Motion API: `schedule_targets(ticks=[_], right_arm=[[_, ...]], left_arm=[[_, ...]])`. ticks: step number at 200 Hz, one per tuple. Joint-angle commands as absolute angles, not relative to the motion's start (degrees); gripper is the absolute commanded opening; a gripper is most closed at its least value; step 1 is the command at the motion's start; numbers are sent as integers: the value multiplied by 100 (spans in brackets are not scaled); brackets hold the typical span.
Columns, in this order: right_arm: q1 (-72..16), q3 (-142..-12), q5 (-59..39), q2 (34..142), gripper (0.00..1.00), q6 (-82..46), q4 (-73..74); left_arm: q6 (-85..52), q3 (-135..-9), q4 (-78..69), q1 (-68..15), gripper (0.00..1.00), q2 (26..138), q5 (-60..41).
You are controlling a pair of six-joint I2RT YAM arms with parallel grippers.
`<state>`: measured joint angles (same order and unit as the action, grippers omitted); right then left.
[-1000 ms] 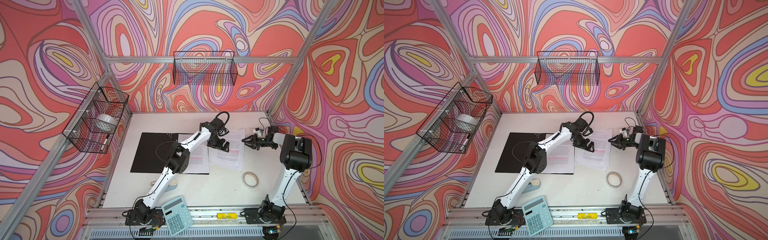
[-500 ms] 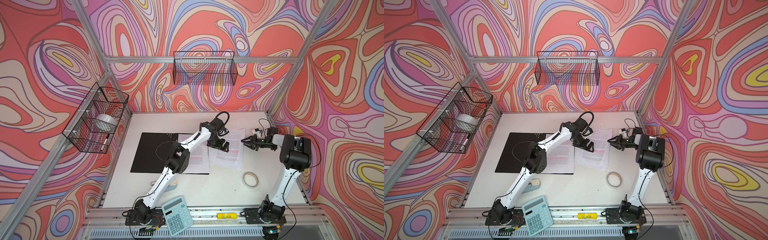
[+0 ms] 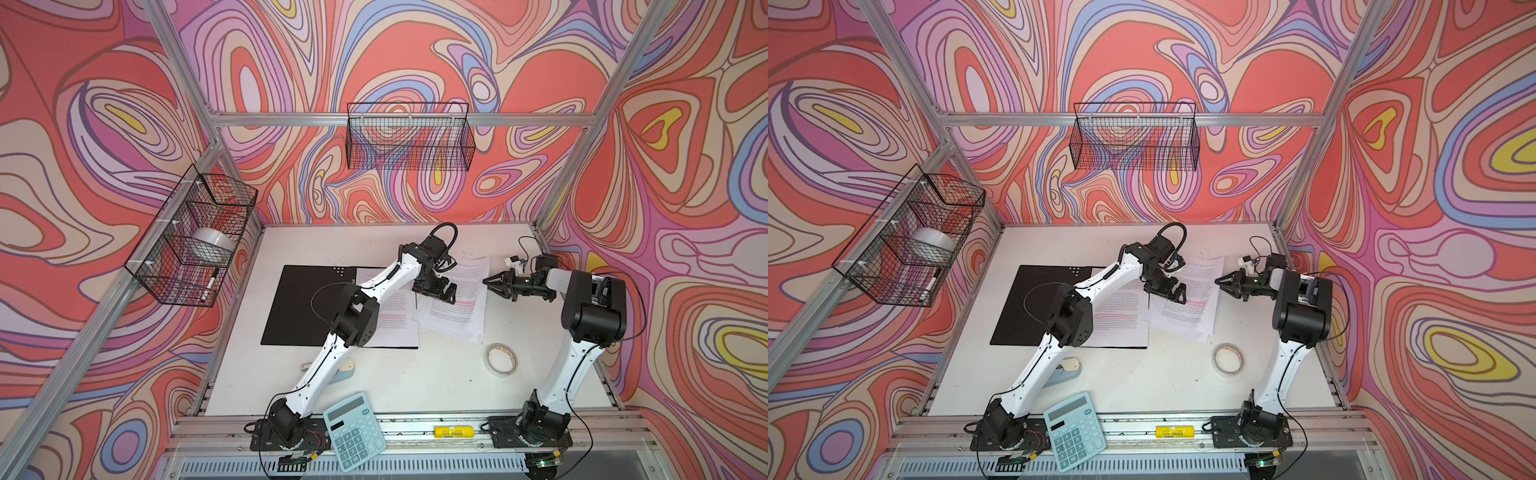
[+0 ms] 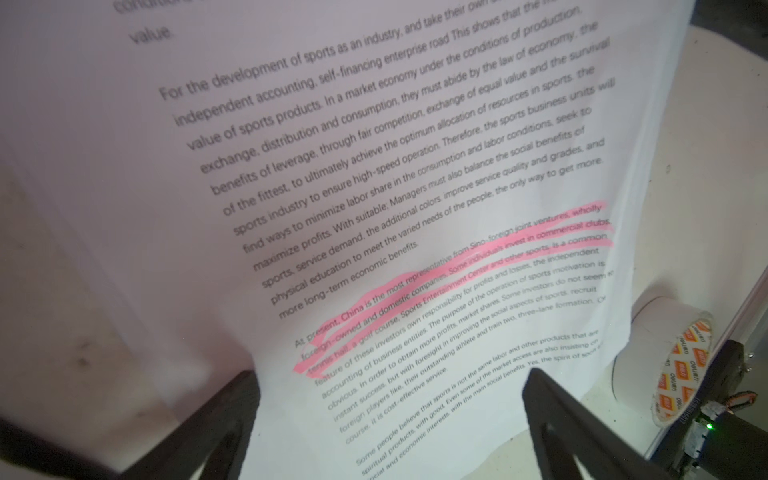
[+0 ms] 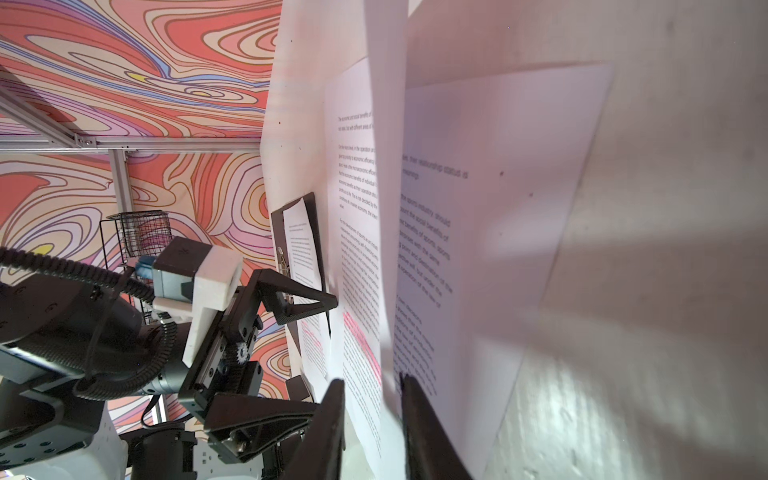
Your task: Put the files into the folder
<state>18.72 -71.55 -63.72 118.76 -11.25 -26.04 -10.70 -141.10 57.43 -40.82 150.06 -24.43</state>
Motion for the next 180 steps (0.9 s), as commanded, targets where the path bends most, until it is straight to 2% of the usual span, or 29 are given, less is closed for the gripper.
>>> schedule_targets(ticks=[1, 96, 114, 126, 180], right_arm=[[1872, -7137, -6465, 11933, 23, -1144, -2514], [1872, -7345, -6469, 12227, 14, -1099, -2535], [1872, -7361, -6420, 12243, 8, -1107, -2555], [1872, -7381, -6398, 12235, 0, -1123, -2573], [1847, -7442, -6389, 11766, 0, -1357, -2587]], left_arm=[[-1028, -14300, 5946, -4049, 100, 14812, -2525], [-1037, -14323, 5968, -4049, 100, 14749, -2845], [-1055, -14326, 5967, -4048, 100, 14724, -2871], [-1031, -14350, 5992, -4043, 100, 14683, -2848], [-874, -14603, 6128, -3689, 100, 13969, -2681]])
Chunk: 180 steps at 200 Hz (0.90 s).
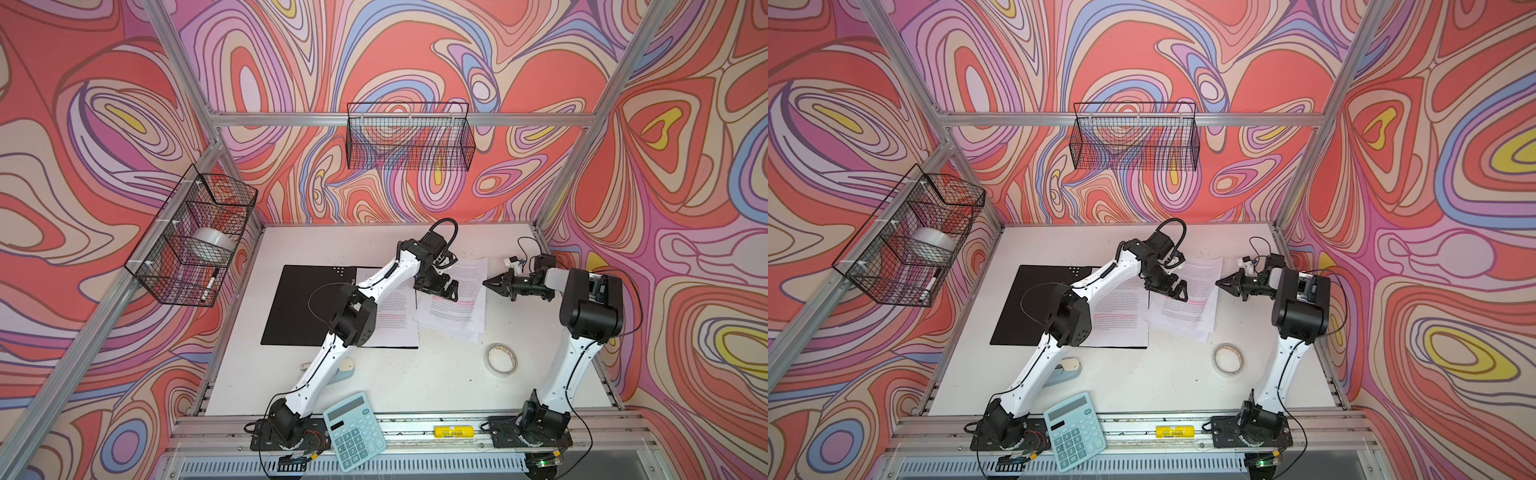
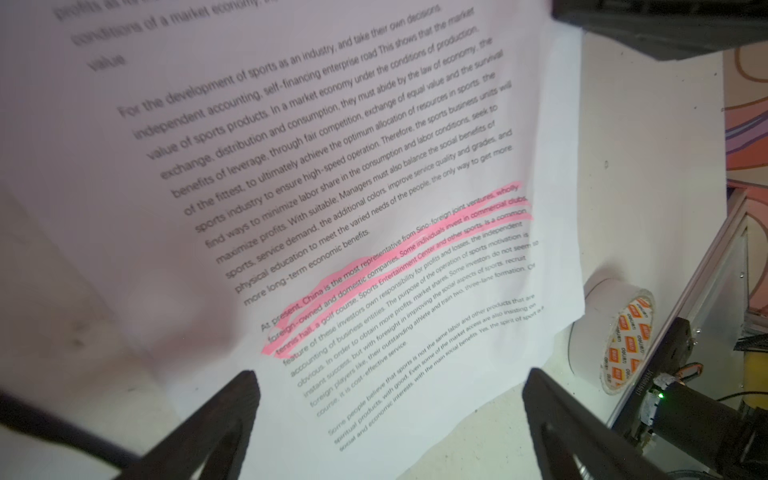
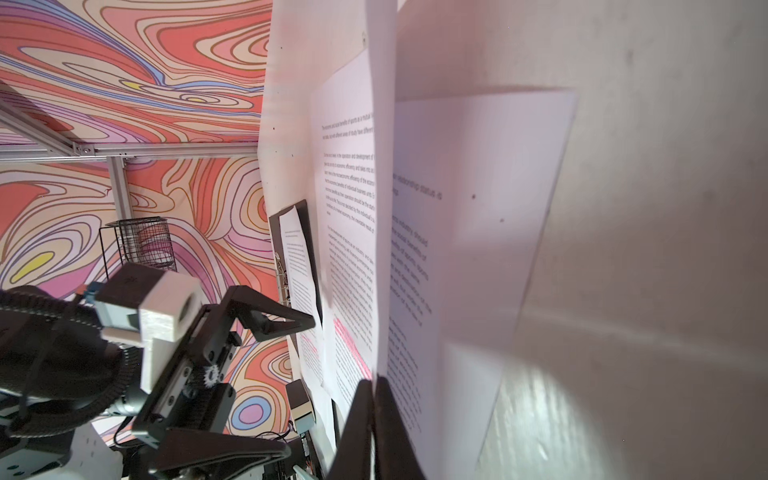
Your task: Put the files into the folder
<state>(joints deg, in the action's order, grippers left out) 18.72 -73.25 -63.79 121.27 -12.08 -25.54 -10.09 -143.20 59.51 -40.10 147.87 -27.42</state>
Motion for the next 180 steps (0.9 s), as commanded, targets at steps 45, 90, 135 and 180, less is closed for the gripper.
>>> schedule_targets(ticks=[45, 90, 135, 180], right_arm=[[1400, -7666, -6512, 11163, 0, -1744, -2628], [803, -8153, -6616, 10891, 0, -2194, -2594], [306, -8385, -6747, 10720, 0, -2961, -1947], [-57, -8607, -6857, 10587, 0, -3629, -1334]], left_arm=[[-1086, -14401, 6088, -2751, 100, 12957, -2861], [-1282, -14186, 5994, -1945, 100, 12274, -3106], [-1415, -14194, 5967, -1626, 100, 12058, -3155], [-1432, -14150, 5997, -1548, 100, 12041, -3123]])
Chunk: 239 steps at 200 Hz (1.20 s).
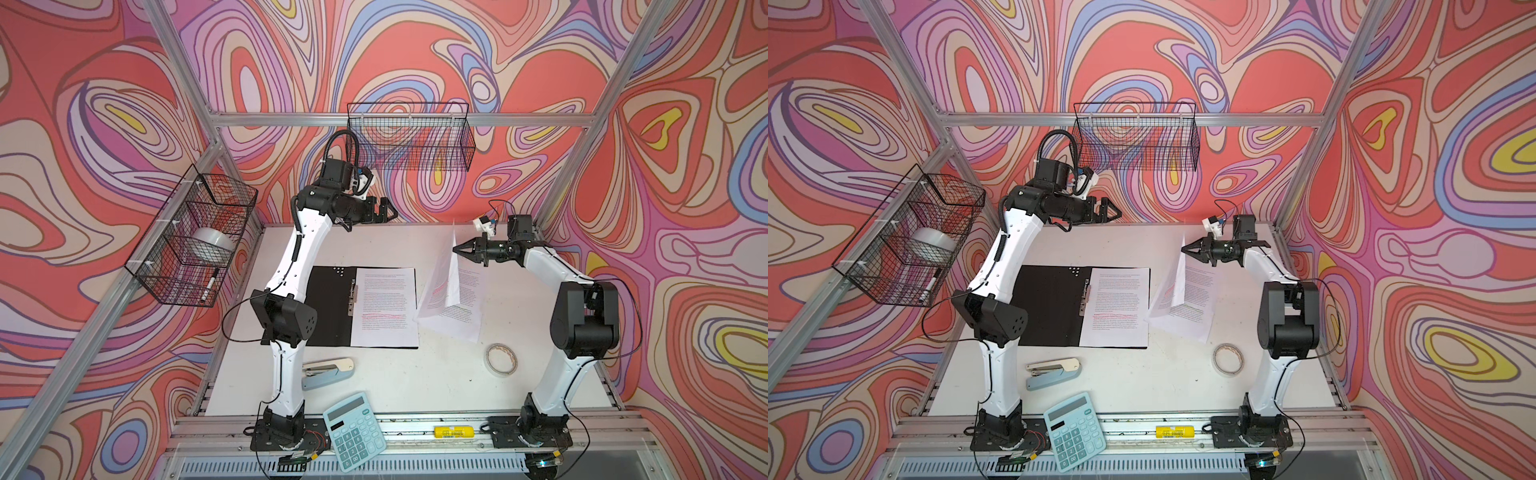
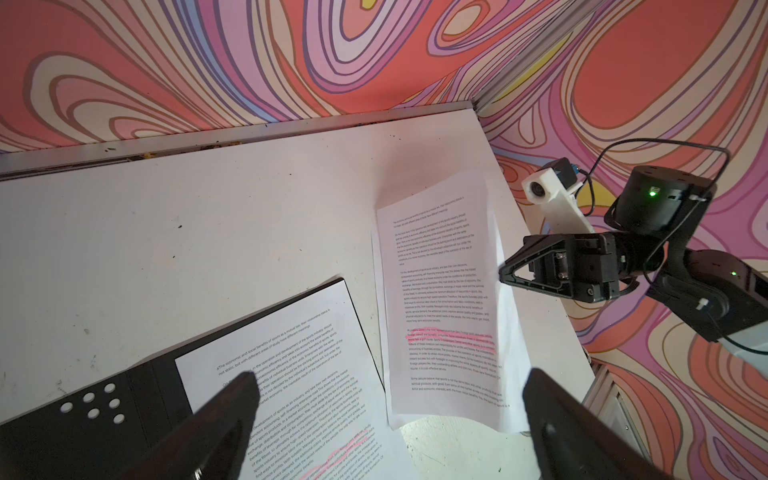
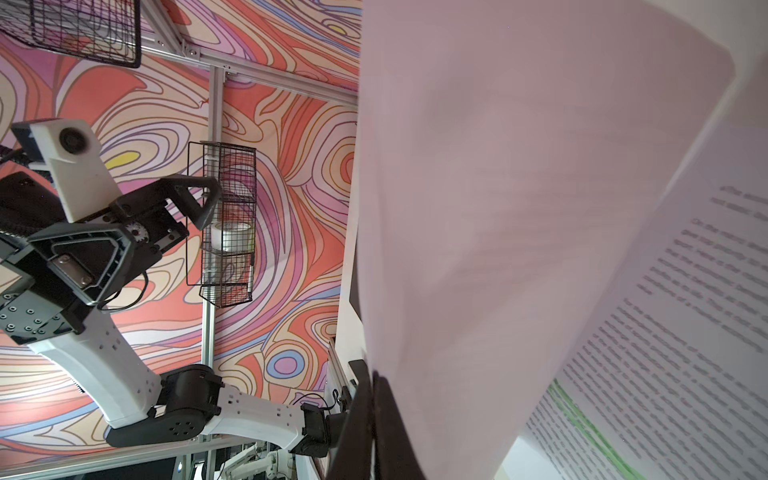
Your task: Put the files into the folder
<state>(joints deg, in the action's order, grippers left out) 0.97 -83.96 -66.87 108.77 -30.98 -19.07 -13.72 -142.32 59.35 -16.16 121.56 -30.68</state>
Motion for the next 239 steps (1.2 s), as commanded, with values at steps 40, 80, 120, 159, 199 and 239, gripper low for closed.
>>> schedule_targets(ticks=[40, 80, 120, 159, 199, 239], right_arm=[[-416, -8829, -6926, 10556, 0, -4164, -830], [-816, -9024, -6949, 10586, 0, -4744, -174], [-1185, -9064, -6996, 10687, 0, -5605, 901], [-1583, -8828, -6992, 10873, 0, -7028, 2862], [-1670, -8053, -6821, 11119, 0, -8529, 4994], [-1670, -7302, -6716, 11229, 0, -8507, 5252]], left_arm=[[-1424, -14150, 5994, -1447, 100, 11999, -3032], [-1415, -14160, 5977, -1260, 100, 11896, -2989], [-1398, -14098, 5977, -1143, 100, 11822, -2969], [-1389, -14098, 5959, -1073, 100, 11769, -2930], [-1367, -14074, 5968, -1055, 100, 11708, -2909], [-1363, -14020, 5963, -1029, 100, 11659, -2921]])
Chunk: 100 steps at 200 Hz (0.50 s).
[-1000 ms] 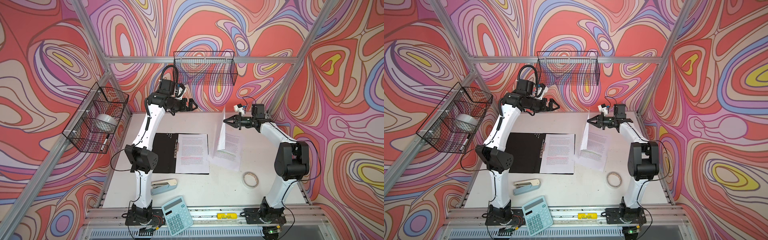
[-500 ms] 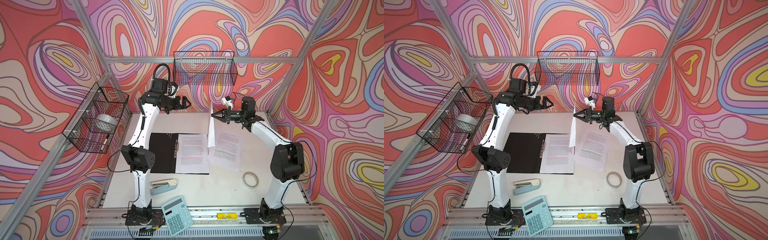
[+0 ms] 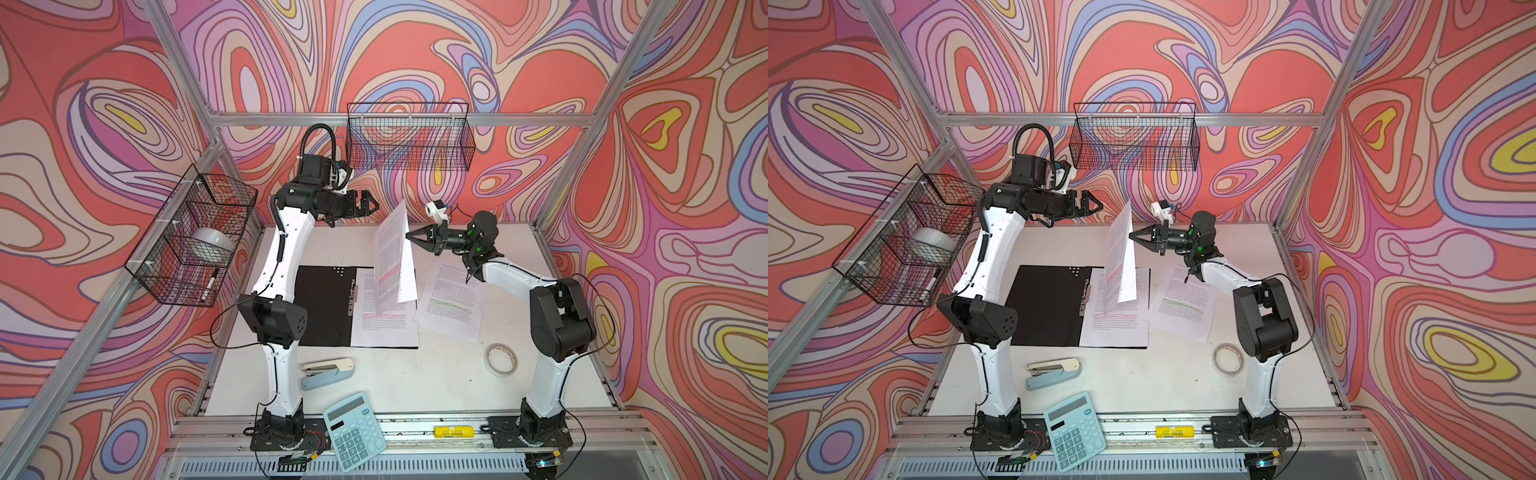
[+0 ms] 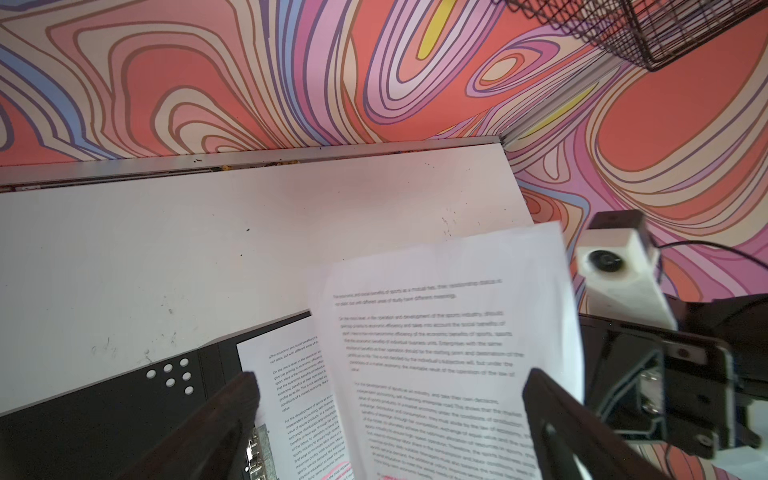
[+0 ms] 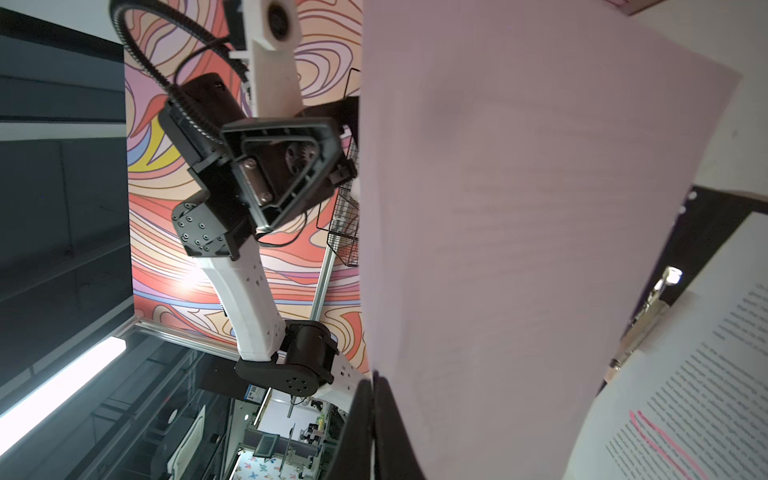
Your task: Put the files into the folder
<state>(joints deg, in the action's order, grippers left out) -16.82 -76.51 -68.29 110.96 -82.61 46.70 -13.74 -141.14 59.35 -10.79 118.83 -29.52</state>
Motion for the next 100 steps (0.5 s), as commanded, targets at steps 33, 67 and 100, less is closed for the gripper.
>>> schedule_targets(ticks=[33, 67, 100], right_arm=[[-1678, -6869, -6603, 11303, 0, -7958, 4671], [-1679, -6581, -6346, 11356, 0, -7050, 3530], [-1687, -6684, -5993, 11244, 0, -5680, 1497]], left_arm=[[-1371, -13936, 5944, -1020, 100, 11646, -2934], [-1402, -13874, 5930, -1022, 100, 11636, -2979], [-1424, -13783, 5897, -1020, 100, 11599, -3021]])
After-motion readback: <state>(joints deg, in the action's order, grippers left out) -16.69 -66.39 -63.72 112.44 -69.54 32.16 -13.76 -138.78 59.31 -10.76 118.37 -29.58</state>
